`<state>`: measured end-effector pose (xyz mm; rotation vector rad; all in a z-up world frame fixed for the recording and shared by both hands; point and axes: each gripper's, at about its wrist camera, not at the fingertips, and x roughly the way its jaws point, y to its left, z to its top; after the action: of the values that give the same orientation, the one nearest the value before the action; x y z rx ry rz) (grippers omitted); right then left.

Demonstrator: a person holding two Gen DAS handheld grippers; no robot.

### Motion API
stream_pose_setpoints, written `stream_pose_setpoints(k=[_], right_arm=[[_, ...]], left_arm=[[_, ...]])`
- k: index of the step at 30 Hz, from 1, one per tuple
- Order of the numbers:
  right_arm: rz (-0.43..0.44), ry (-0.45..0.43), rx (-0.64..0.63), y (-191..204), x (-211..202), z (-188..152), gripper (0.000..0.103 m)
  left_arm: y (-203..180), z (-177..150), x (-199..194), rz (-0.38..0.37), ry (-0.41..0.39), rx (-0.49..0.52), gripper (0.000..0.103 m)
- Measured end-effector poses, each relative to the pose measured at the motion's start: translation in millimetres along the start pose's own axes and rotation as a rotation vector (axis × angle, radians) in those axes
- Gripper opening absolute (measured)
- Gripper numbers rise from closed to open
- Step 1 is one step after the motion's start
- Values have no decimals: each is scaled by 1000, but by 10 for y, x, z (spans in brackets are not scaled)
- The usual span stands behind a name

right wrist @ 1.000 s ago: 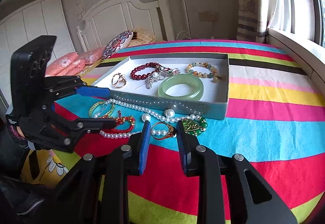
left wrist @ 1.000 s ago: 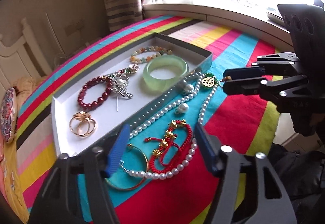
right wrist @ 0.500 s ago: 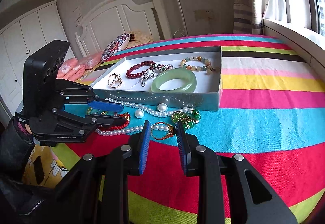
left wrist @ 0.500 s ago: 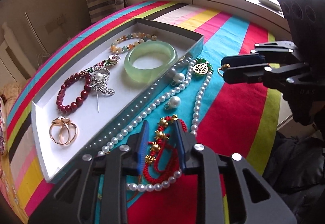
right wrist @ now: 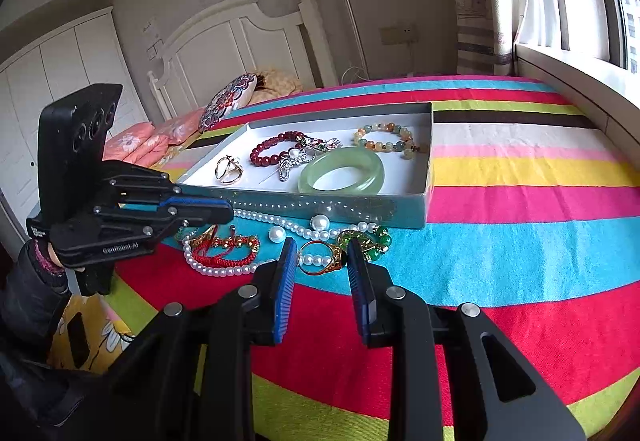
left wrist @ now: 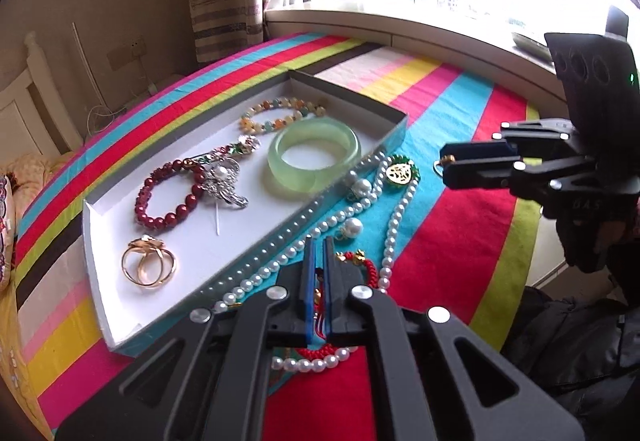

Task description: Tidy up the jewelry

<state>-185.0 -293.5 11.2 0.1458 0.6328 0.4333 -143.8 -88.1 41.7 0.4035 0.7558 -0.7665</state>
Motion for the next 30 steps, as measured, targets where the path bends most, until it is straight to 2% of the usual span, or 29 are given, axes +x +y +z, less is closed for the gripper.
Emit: stream_pose_setpoints(k=[4,6,7,11,15,17,19,23,30], right_arm=[[2,2,2,4,16,2,25],[2,5,3,1,26,-4,25],[1,6,4,-1,31,-7,25],[1,9,6,-10,36,-16,25],[-1,8,12,-31,33,-21,25],[0,8,12,-30,36,-22,25],[-1,7,8,-23,29,-22,25],[-5,-4,5,-4,-10,2,25],[1,-30,11,-4,-86,74,25]], left_arm=[[108,-28,38,-43,47,-37,6],[144,-63,85,-70,73,-55,32],[143,-73,109,-62,78,-50,35],[86,-110,240,-51,128,-10,35],[68,-118,247,-44,132,4,38],[32,-123,242,-26,129,16,37],[-34,-128,227,-31,118,34,10],[-151,-142,197,46,83,78,9],[-56,42,-189,36,-32,24,9]])
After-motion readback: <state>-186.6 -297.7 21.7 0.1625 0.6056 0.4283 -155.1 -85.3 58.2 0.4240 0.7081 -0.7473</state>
